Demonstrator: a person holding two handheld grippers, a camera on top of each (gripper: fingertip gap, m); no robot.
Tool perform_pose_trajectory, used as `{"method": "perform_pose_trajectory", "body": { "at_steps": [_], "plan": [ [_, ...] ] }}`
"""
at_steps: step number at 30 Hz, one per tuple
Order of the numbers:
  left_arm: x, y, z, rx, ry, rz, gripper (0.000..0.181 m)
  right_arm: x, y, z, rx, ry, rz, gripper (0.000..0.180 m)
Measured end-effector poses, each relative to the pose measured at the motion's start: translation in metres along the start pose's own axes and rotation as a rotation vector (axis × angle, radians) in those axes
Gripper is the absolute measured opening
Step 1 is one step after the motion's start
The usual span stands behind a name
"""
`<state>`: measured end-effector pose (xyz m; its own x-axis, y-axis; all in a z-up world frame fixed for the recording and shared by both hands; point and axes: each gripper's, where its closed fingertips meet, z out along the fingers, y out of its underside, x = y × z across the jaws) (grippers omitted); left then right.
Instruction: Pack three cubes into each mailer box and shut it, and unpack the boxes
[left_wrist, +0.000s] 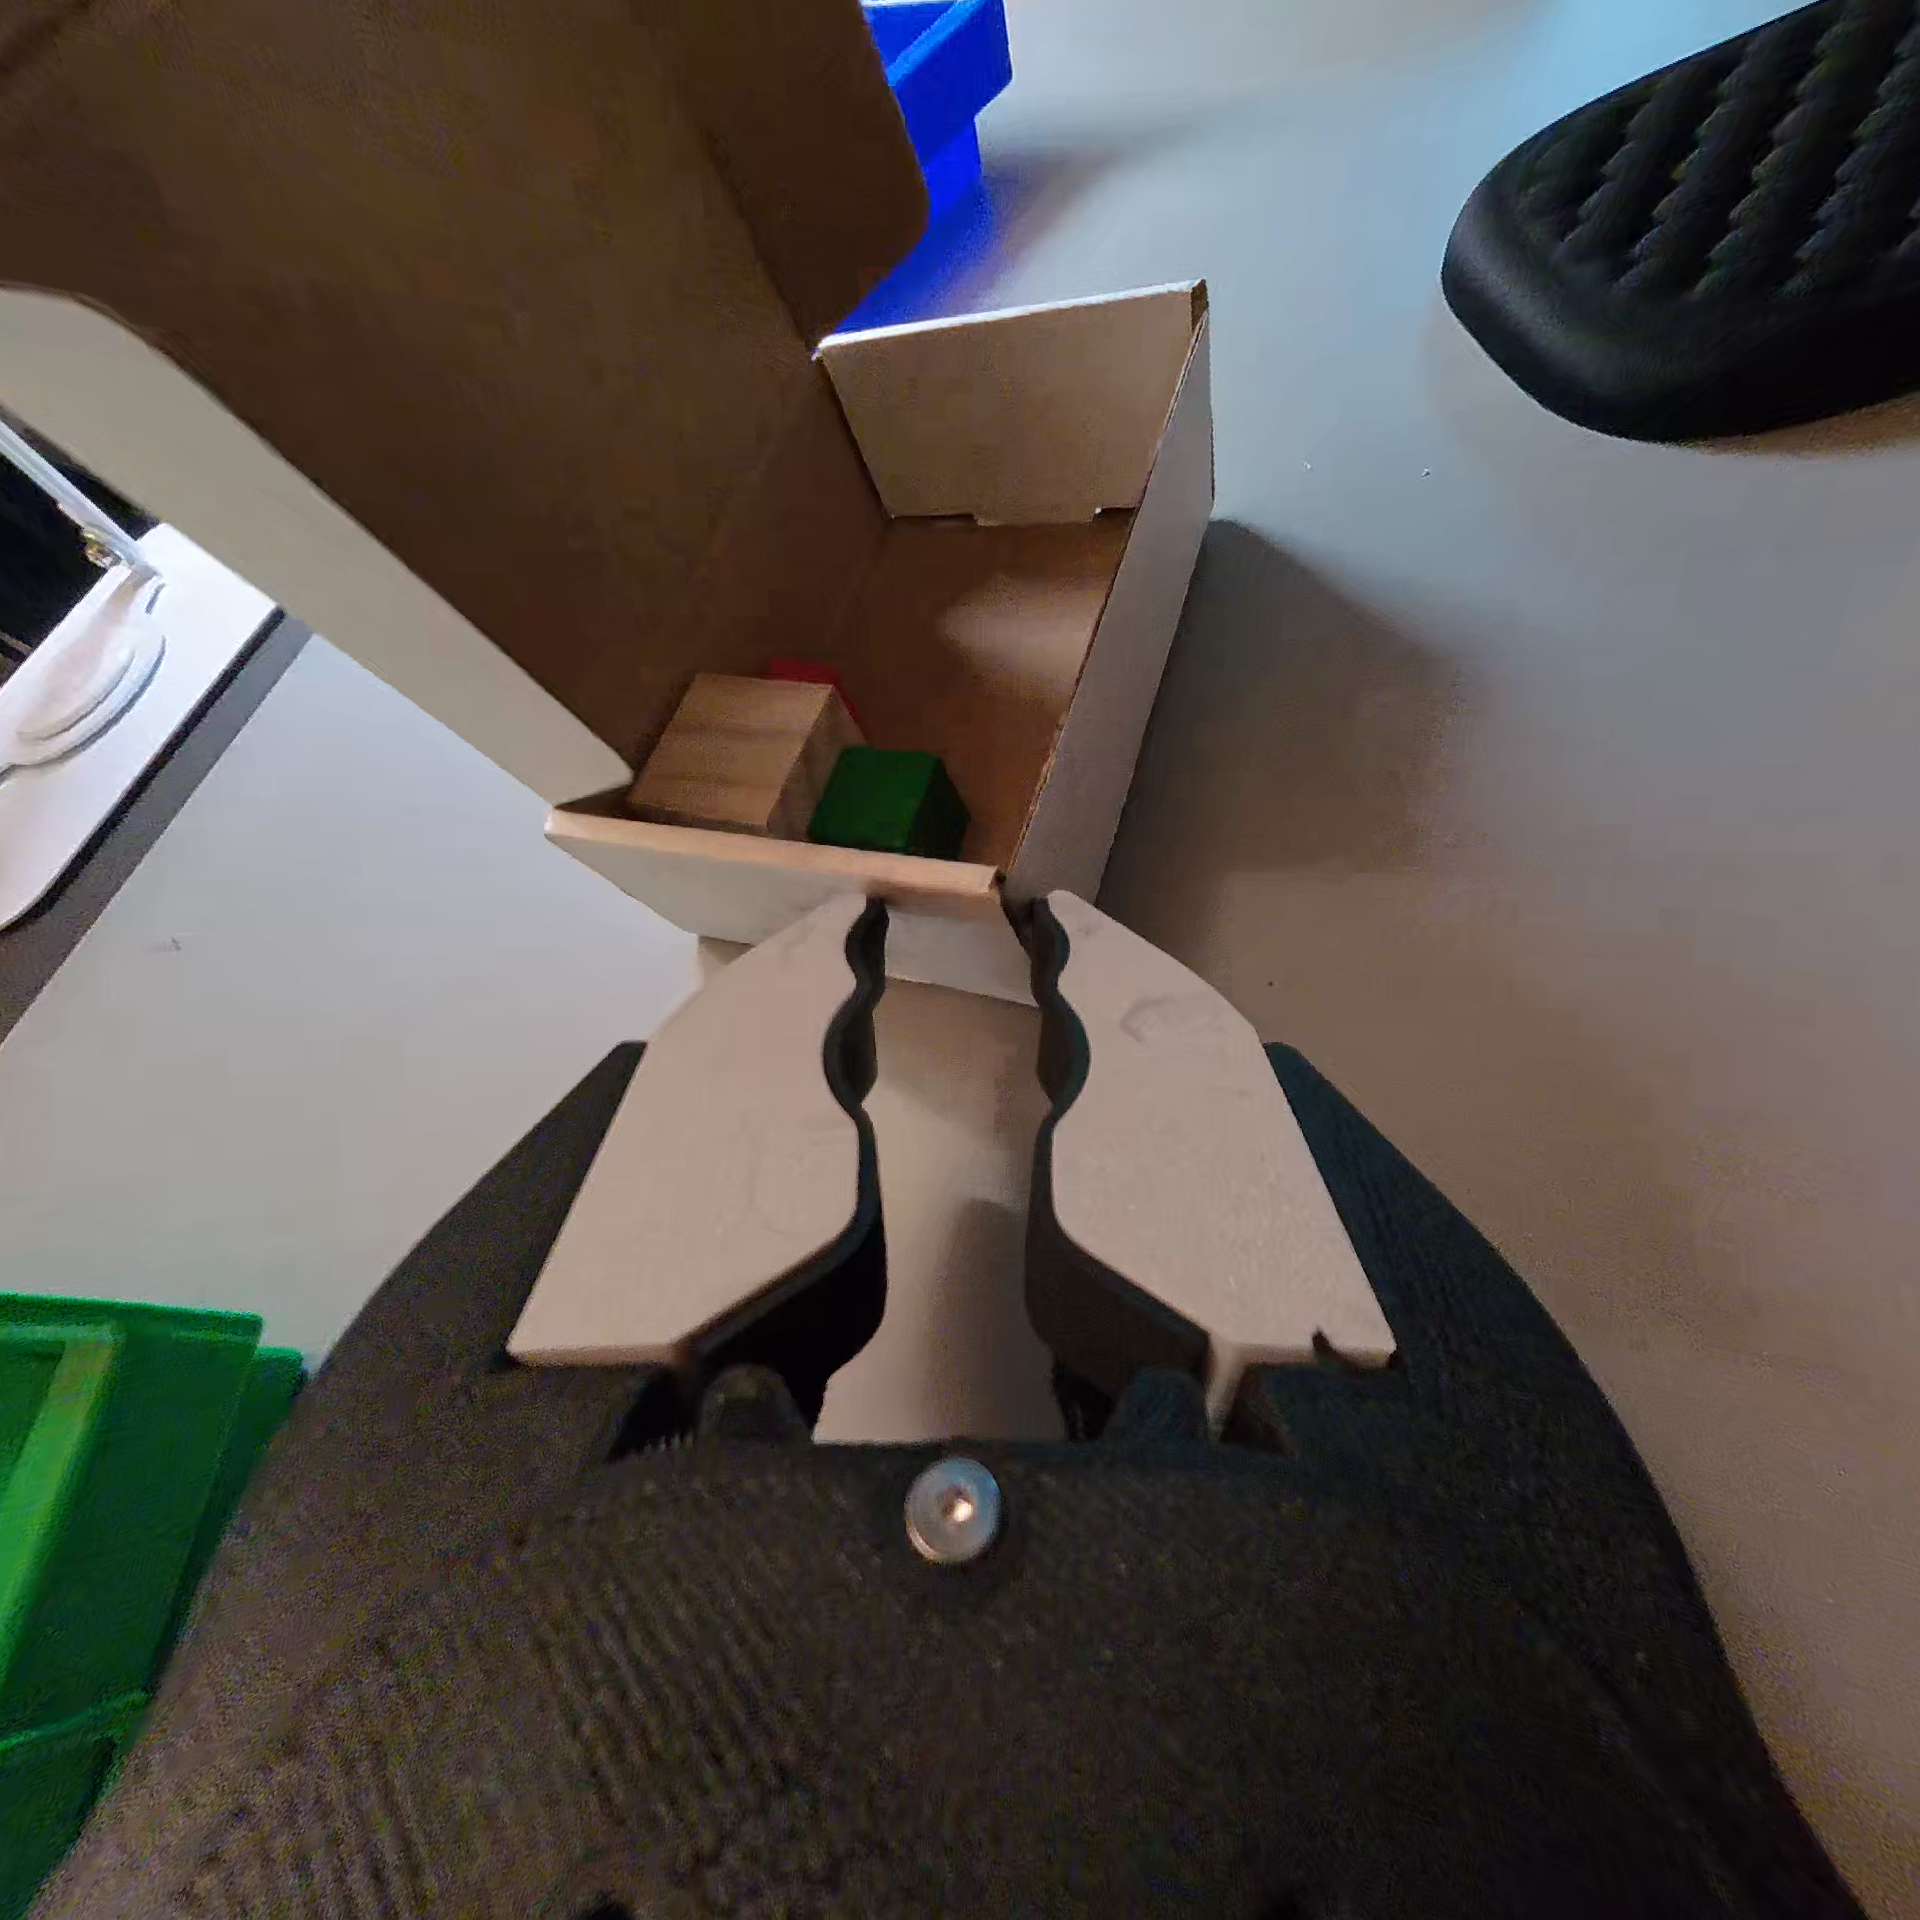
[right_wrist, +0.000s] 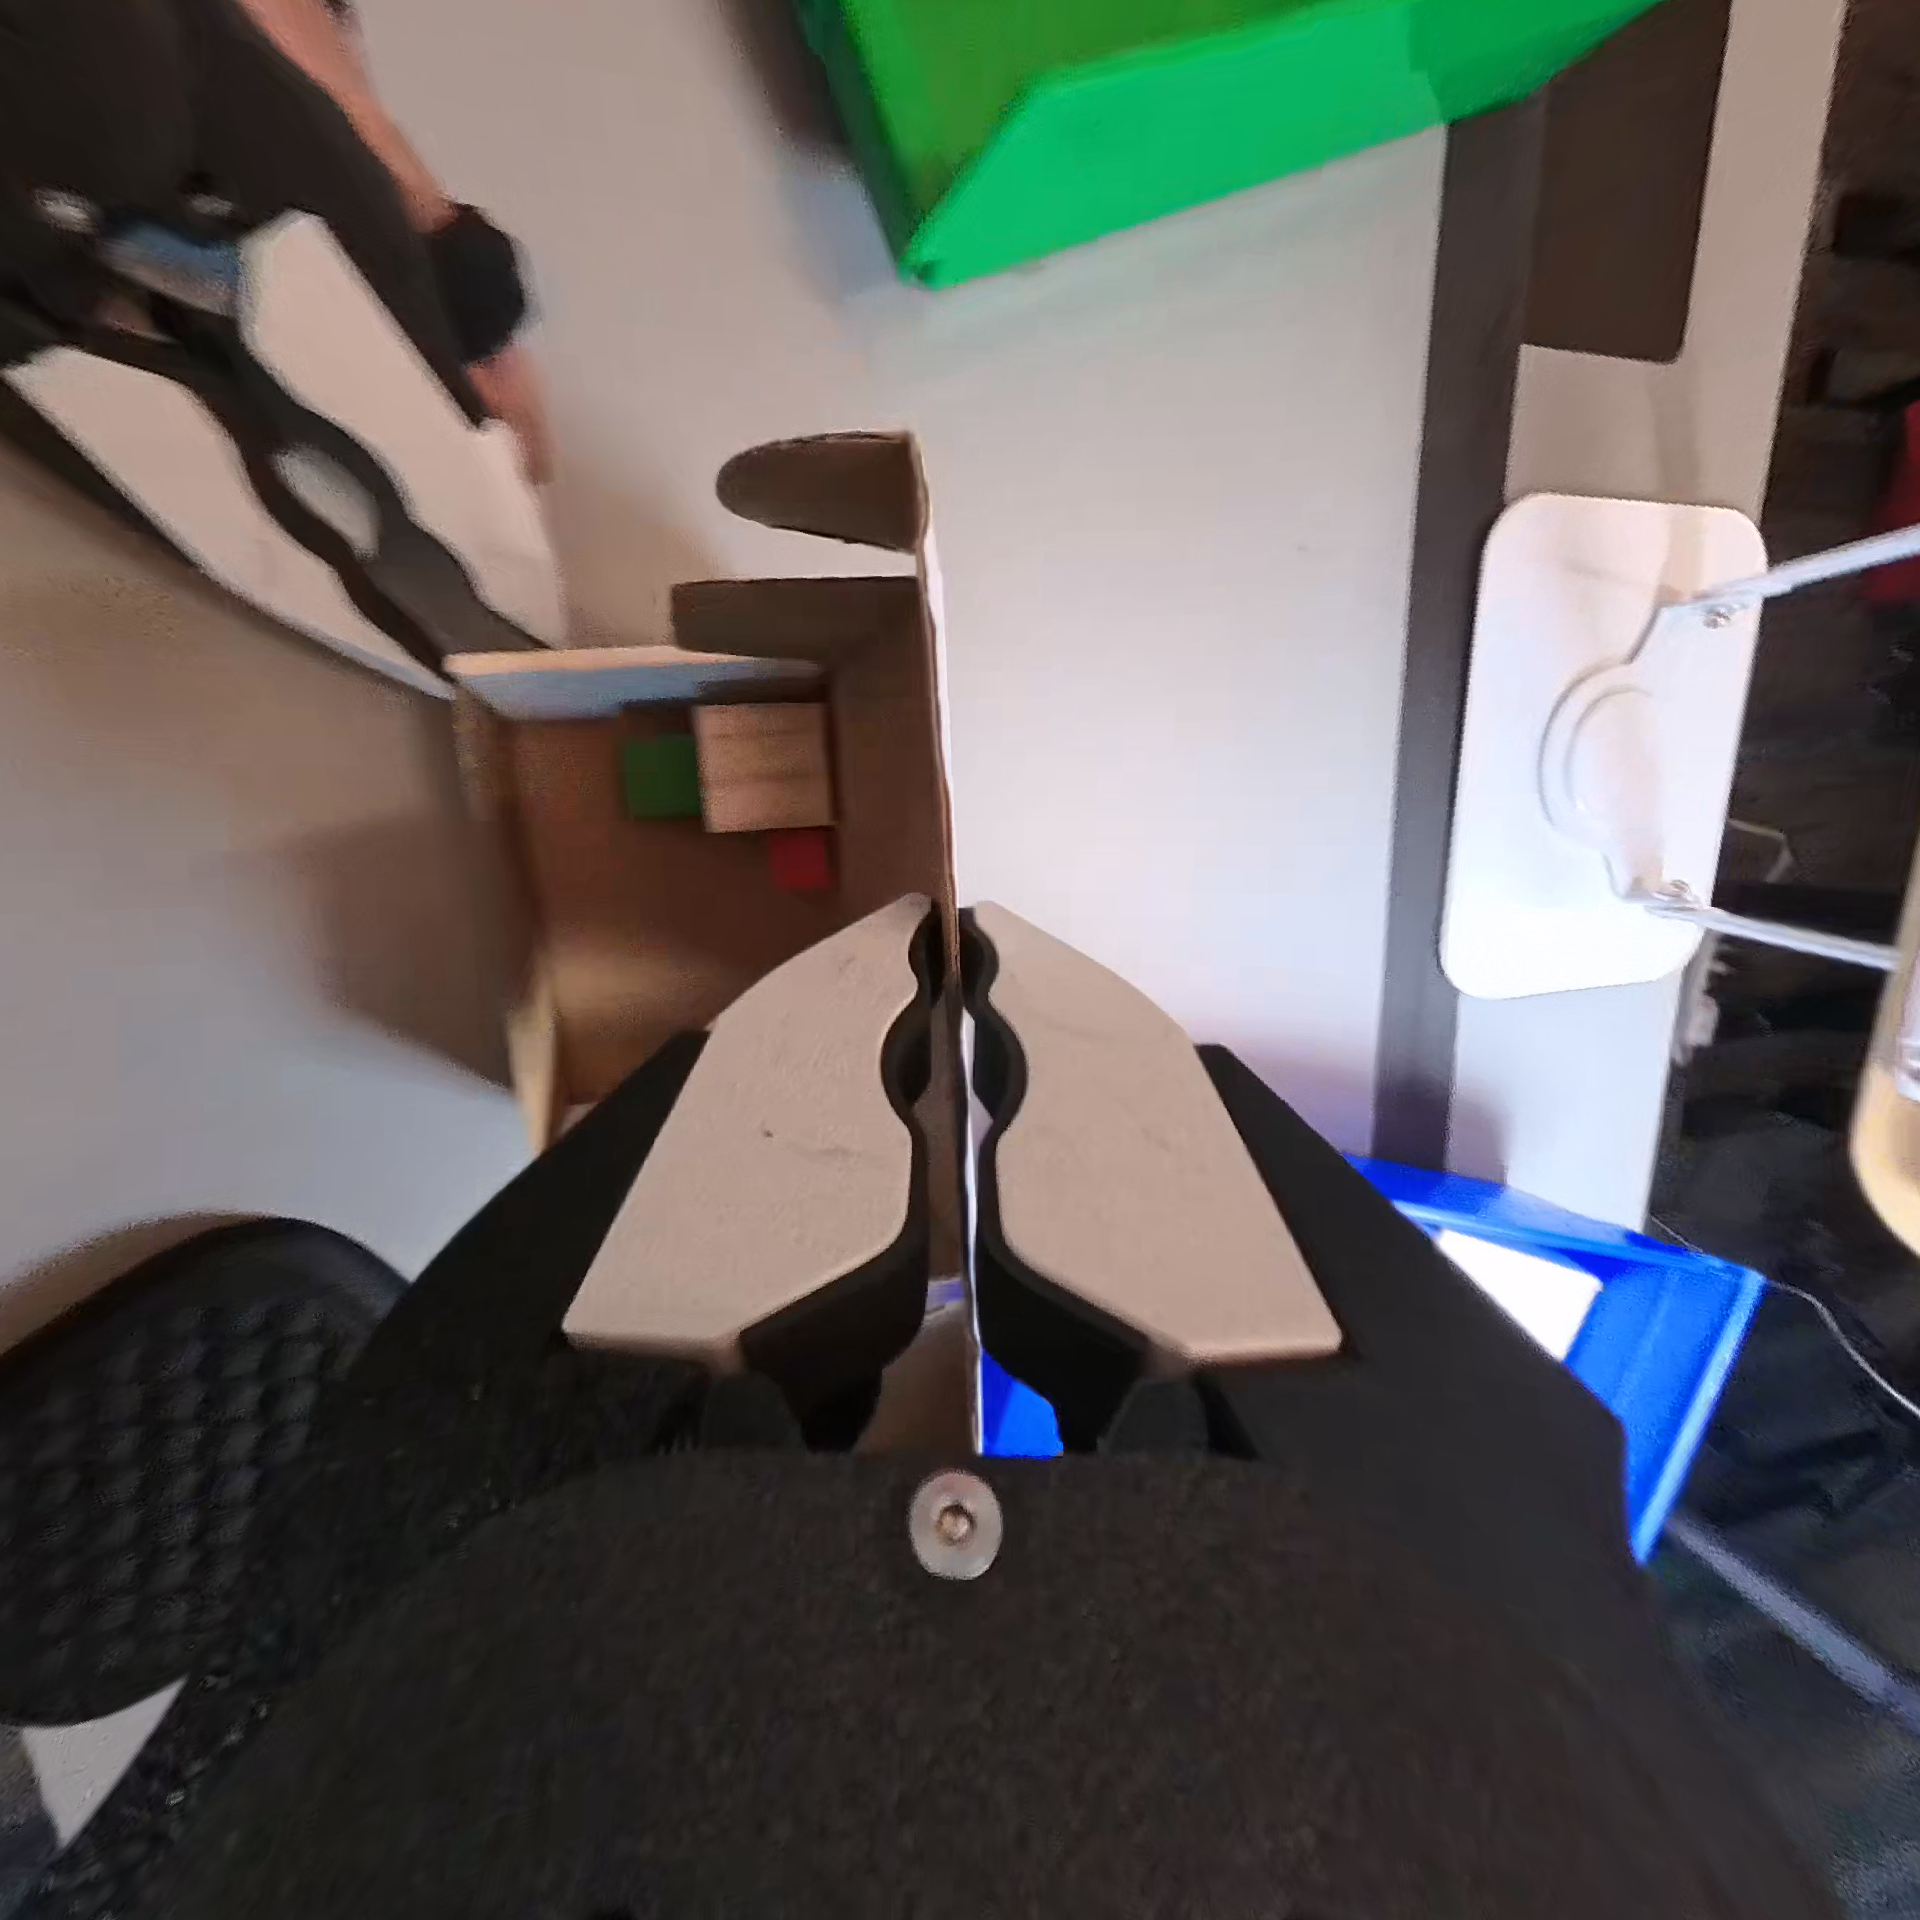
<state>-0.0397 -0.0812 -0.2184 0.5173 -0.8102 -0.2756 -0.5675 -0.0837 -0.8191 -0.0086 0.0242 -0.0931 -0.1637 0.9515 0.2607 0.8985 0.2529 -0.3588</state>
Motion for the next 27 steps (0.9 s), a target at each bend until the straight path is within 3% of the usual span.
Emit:
{"method": "perform_pose_trajectory", "body": {
  "at_steps": [10, 18, 27],
  "plan": [
    [-0.003, 0.001, 0.003, 0.003, -0.017, 0.004, 0.024, 0.066, 0.041, 0.068, -0.289, -0.007, 0.031, 0.003],
    [-0.003, 0.001, 0.004, 0.007, -0.018, 0.009, 0.024, 0.068, 0.050, 0.111, -0.225, -0.101, 0.112, 0.005],
    [-0.002, 0.004, -0.005, -0.008, -0.034, 0.045, 0.024, 0.066, 0.031, 0.122, -0.172, -0.104, 0.075, 0.002]
  ]
}}
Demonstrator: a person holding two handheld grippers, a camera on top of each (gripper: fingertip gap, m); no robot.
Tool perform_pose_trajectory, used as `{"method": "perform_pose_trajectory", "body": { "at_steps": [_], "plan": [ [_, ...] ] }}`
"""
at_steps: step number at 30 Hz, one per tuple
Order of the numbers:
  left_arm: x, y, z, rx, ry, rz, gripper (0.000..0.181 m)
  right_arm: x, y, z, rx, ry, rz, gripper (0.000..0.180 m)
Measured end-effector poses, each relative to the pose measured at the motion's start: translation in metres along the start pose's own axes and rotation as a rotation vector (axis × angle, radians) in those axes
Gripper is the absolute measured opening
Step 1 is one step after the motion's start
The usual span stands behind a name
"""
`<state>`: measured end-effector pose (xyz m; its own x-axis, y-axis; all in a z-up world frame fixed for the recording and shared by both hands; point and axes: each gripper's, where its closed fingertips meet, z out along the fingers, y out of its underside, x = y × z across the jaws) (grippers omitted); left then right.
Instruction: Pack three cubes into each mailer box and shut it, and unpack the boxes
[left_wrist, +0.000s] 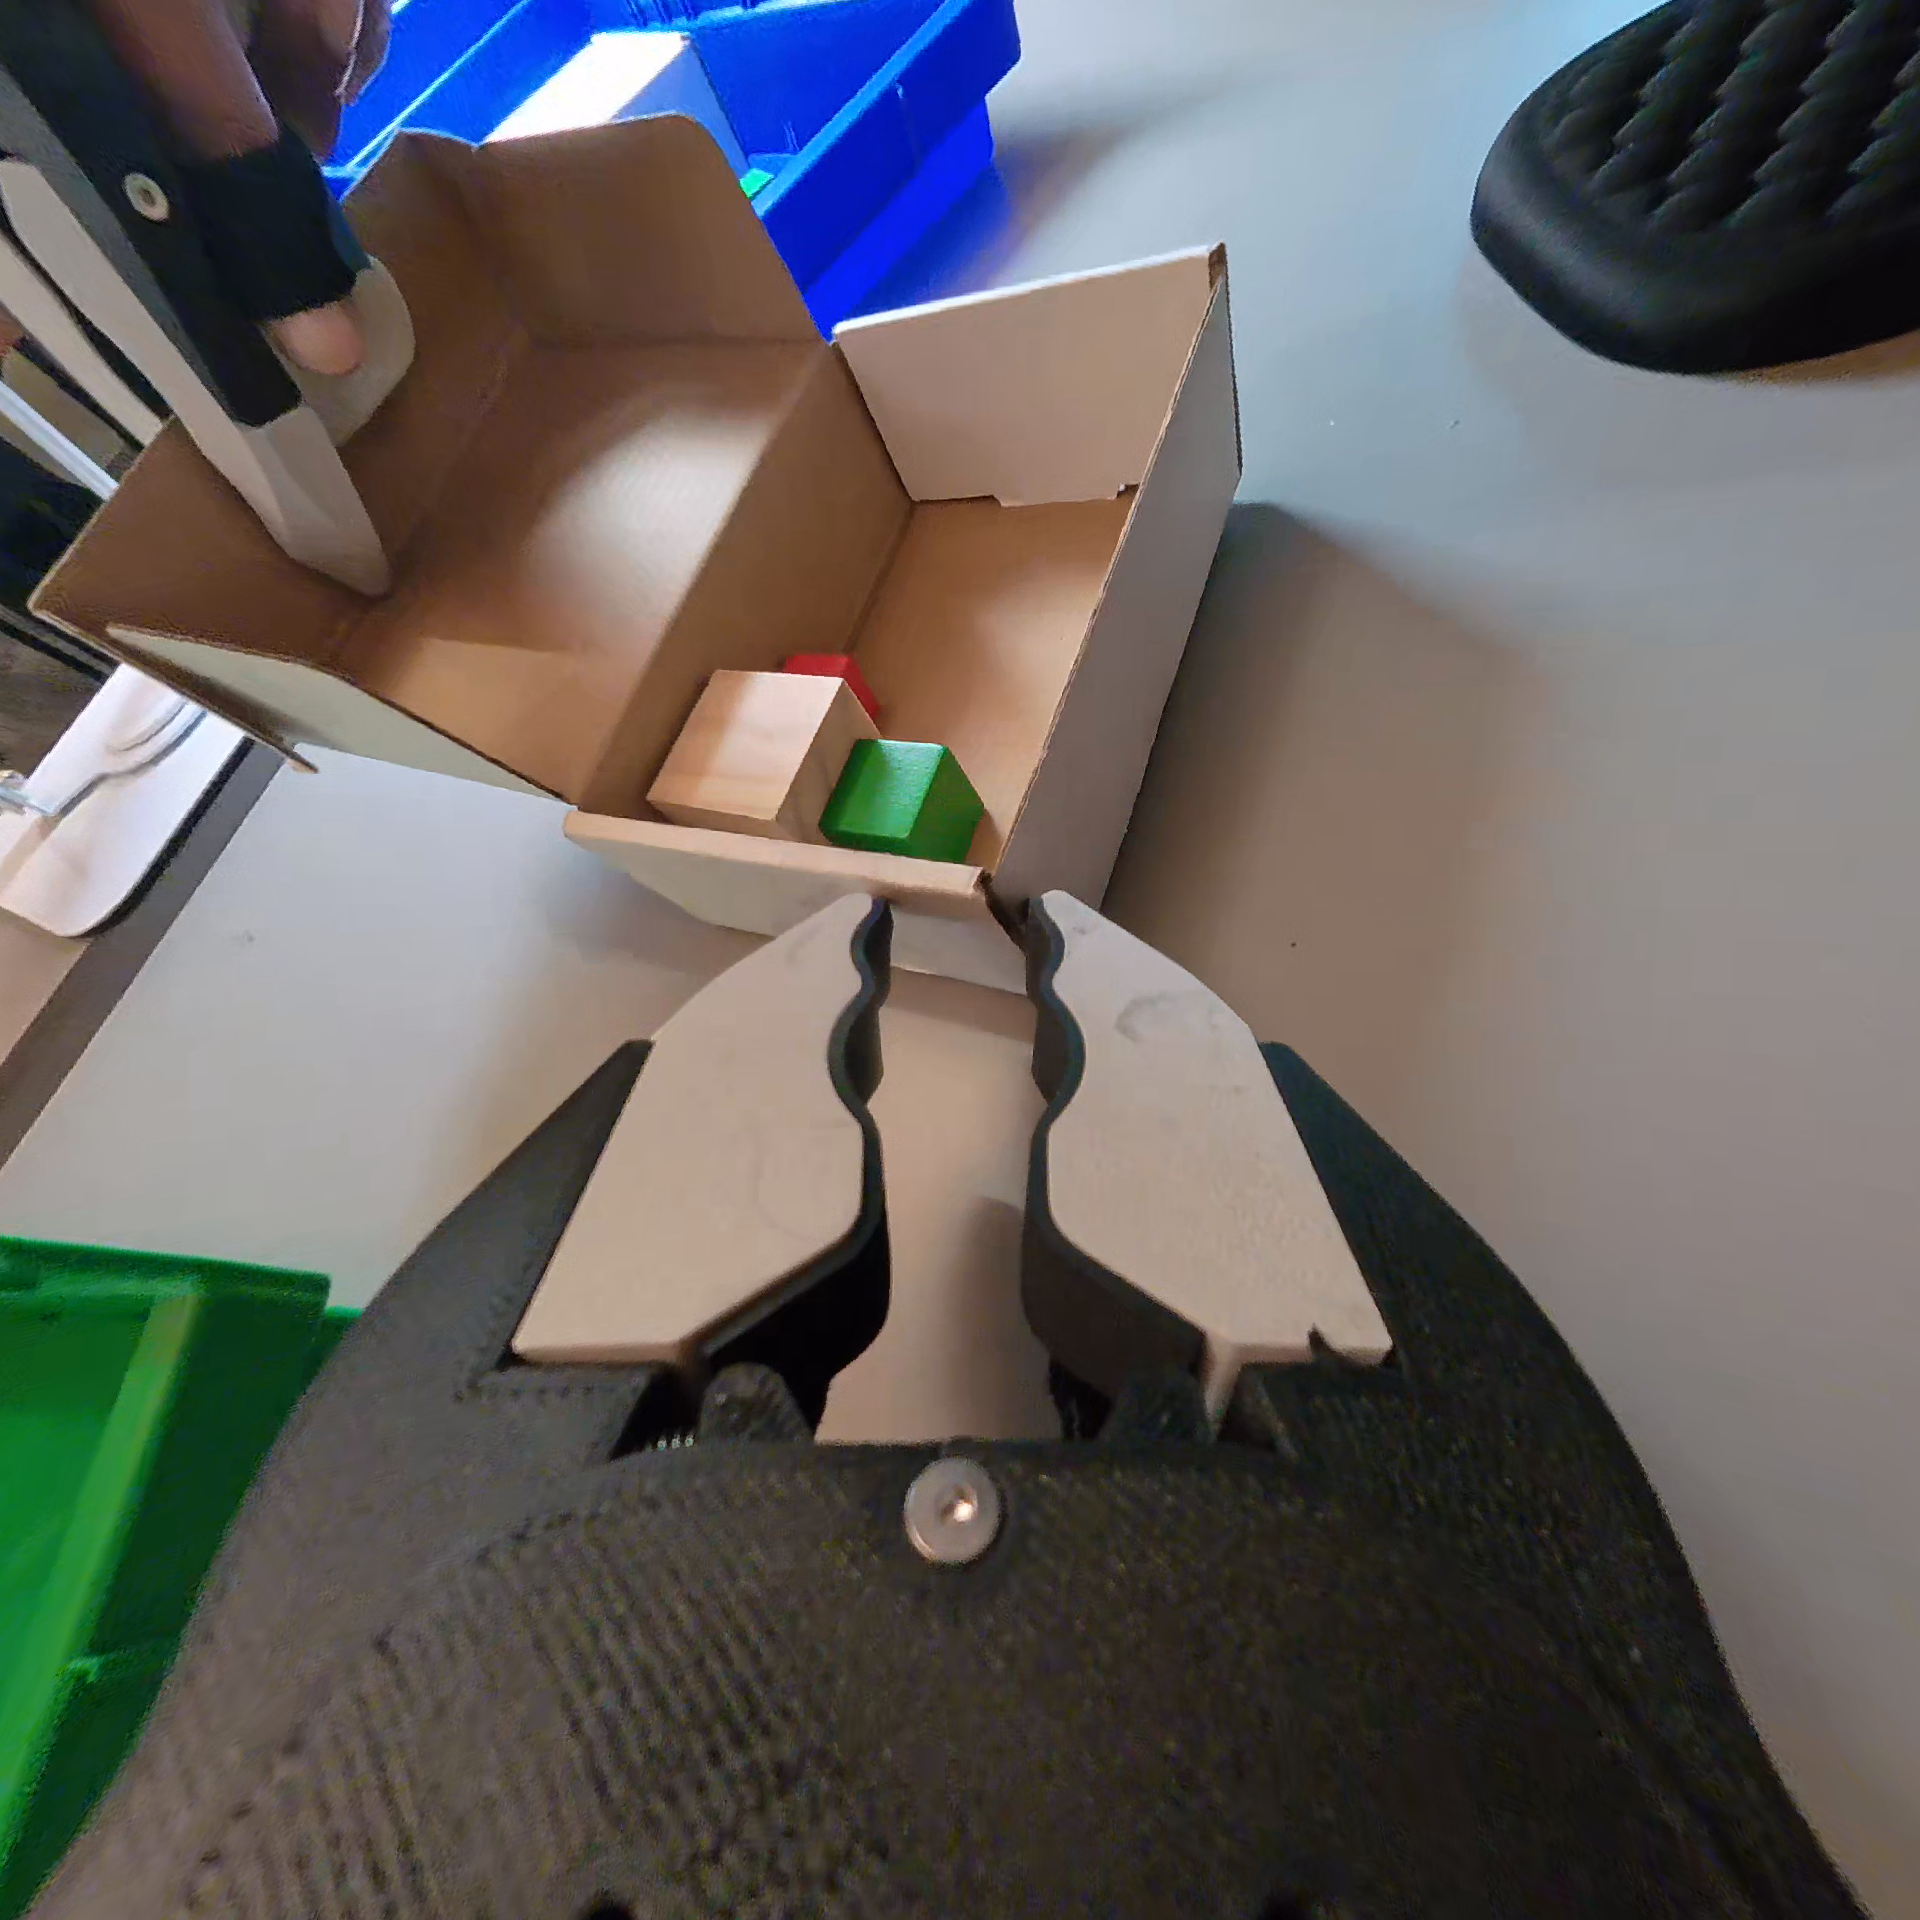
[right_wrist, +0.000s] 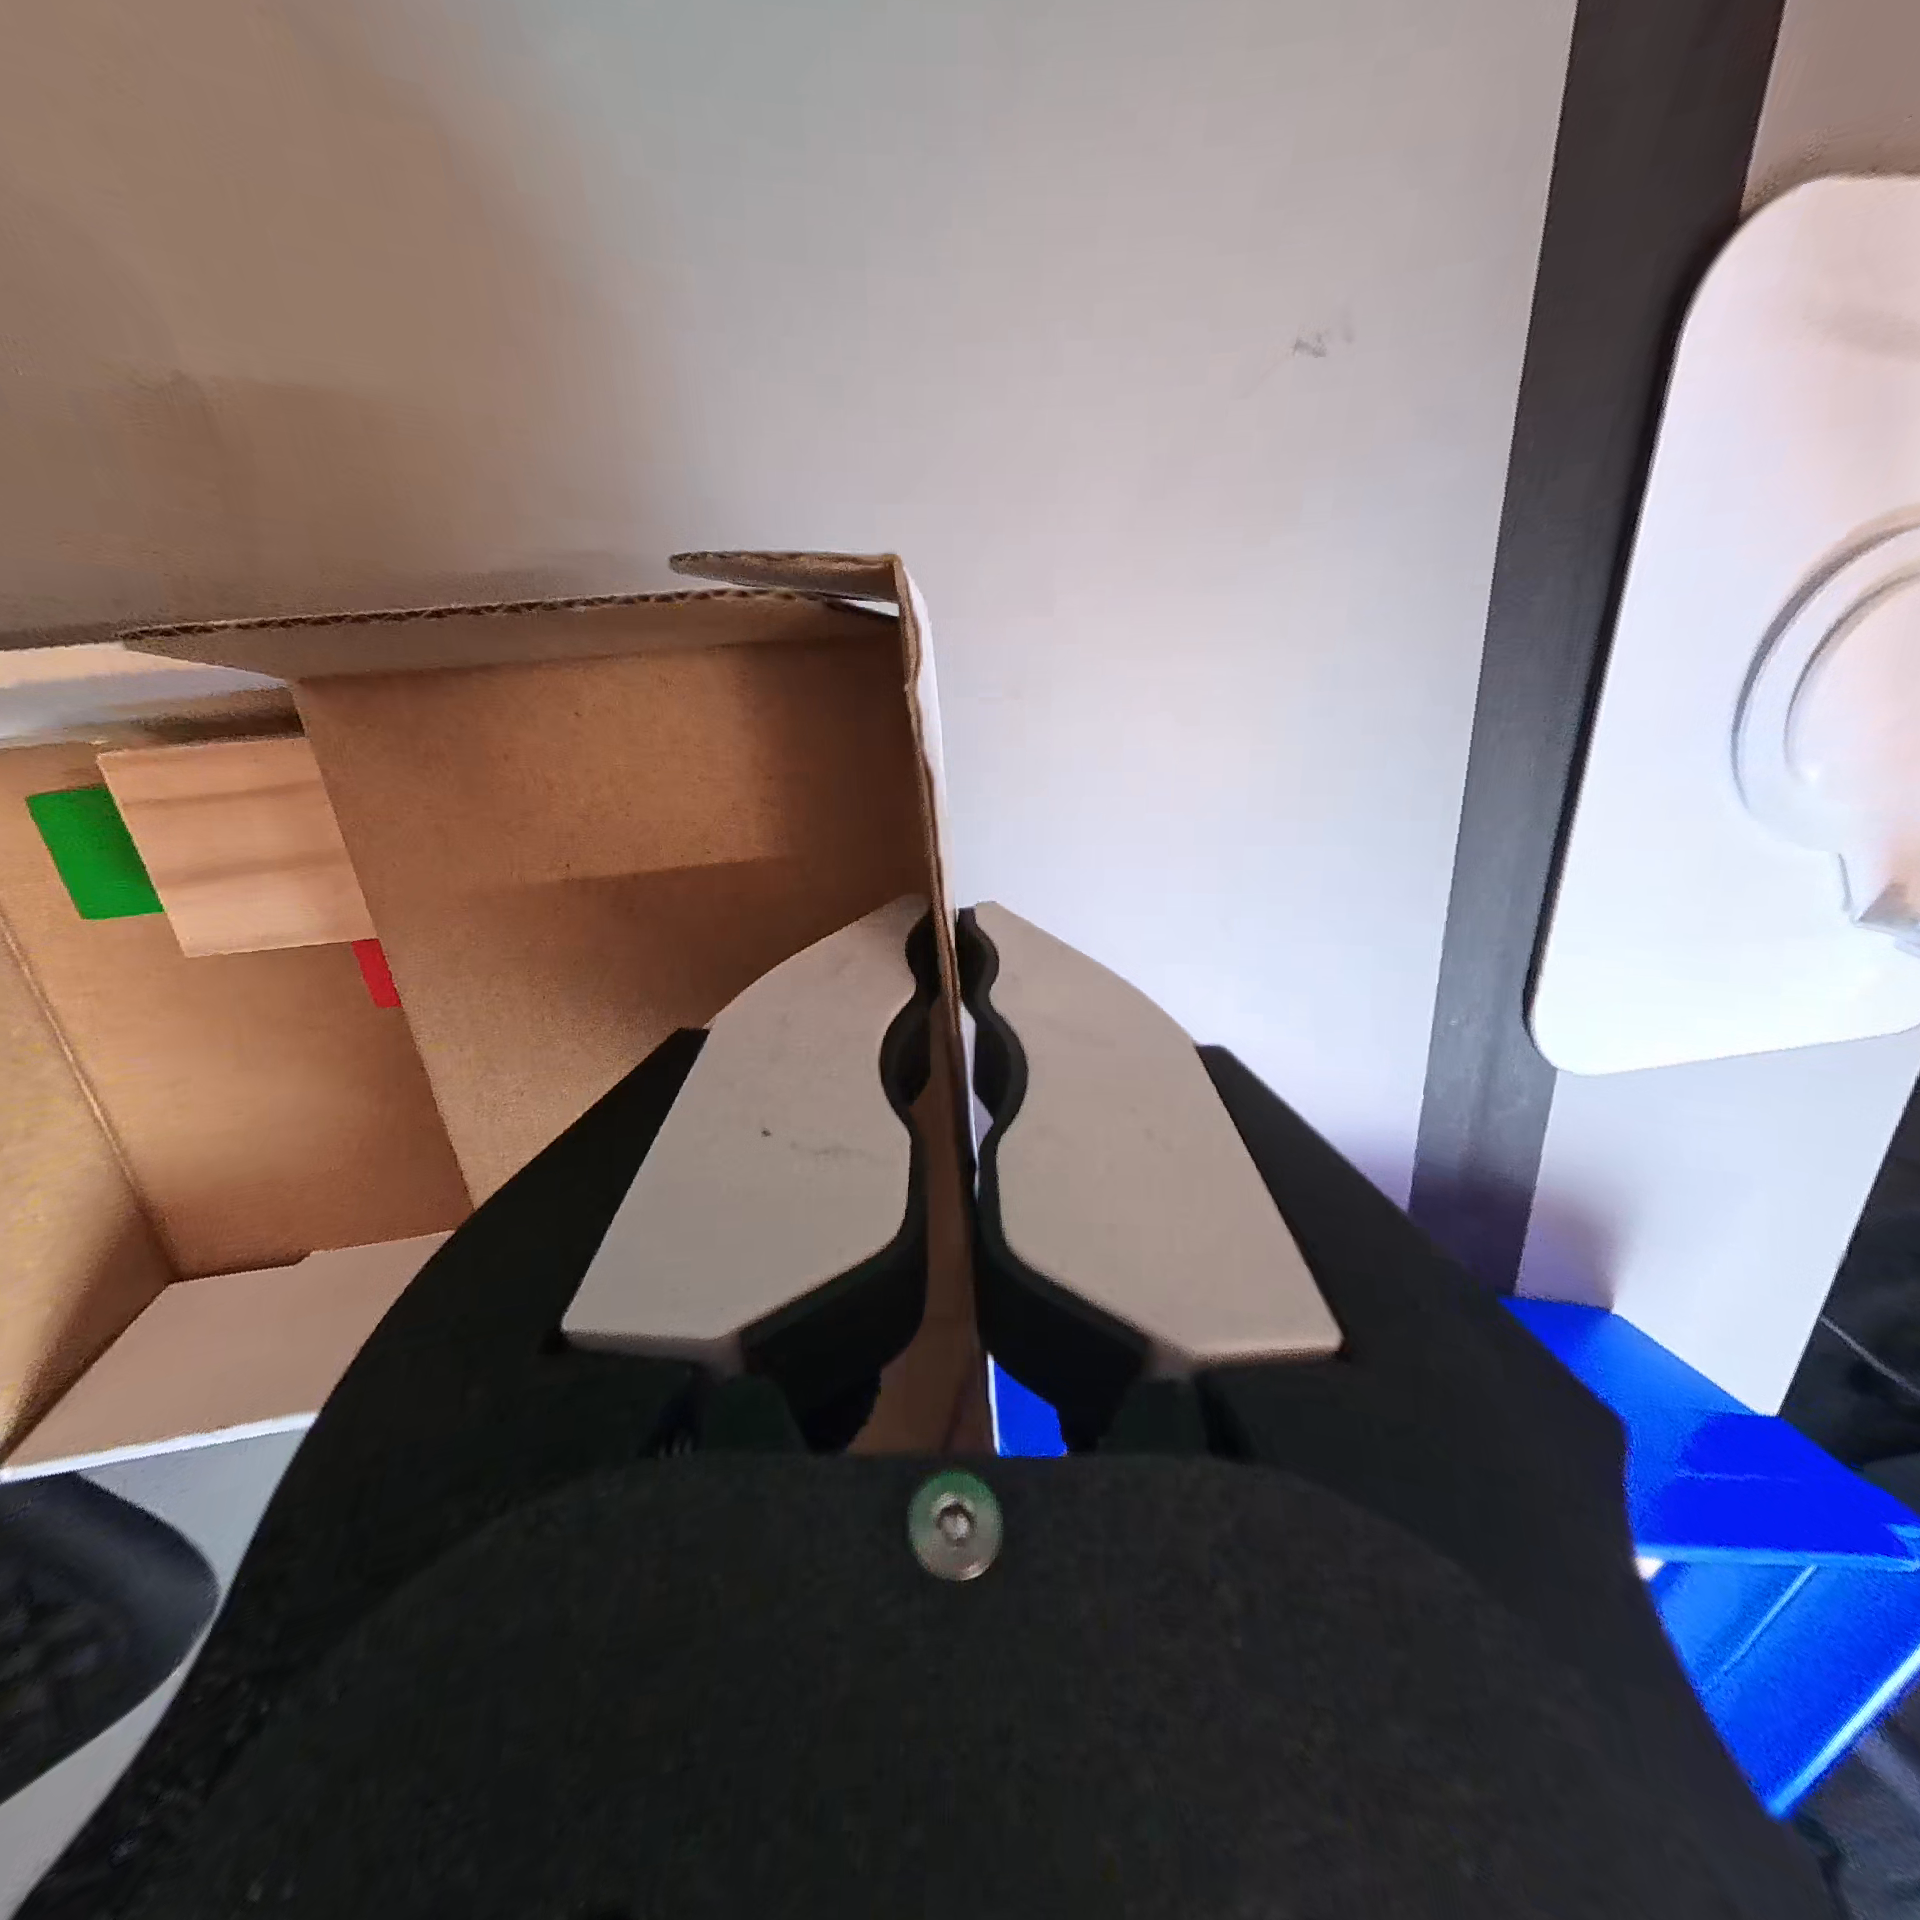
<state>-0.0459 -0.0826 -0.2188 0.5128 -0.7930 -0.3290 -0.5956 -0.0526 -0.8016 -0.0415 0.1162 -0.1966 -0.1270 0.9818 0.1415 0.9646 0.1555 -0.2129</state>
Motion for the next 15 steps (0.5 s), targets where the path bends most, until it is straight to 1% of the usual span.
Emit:
{"method": "perform_pose_trajectory", "body": {
  "at_steps": [7, 9, 11, 13, 15],
  "plan": [
    [-0.010, 0.004, -0.008, 0.004, -0.022, -0.022, 0.024, 0.008, -0.018, 0.014, 0.002, 0.050, -0.021, 0.003],
    [-0.012, 0.005, -0.008, 0.006, -0.027, -0.024, 0.023, 0.013, -0.022, 0.013, 0.002, 0.077, -0.030, 0.009],
    [-0.011, 0.005, -0.007, 0.006, -0.024, -0.024, 0.023, 0.016, -0.027, 0.006, 0.011, 0.093, -0.034, 0.016],
    [-0.010, 0.005, -0.007, 0.002, -0.023, -0.022, 0.022, 0.019, -0.033, -0.010, 0.055, 0.111, -0.026, 0.022],
    [-0.010, 0.006, -0.006, 0.002, -0.025, -0.022, 0.015, 0.021, -0.042, -0.031, 0.135, 0.124, -0.008, 0.029]
  ]
}}
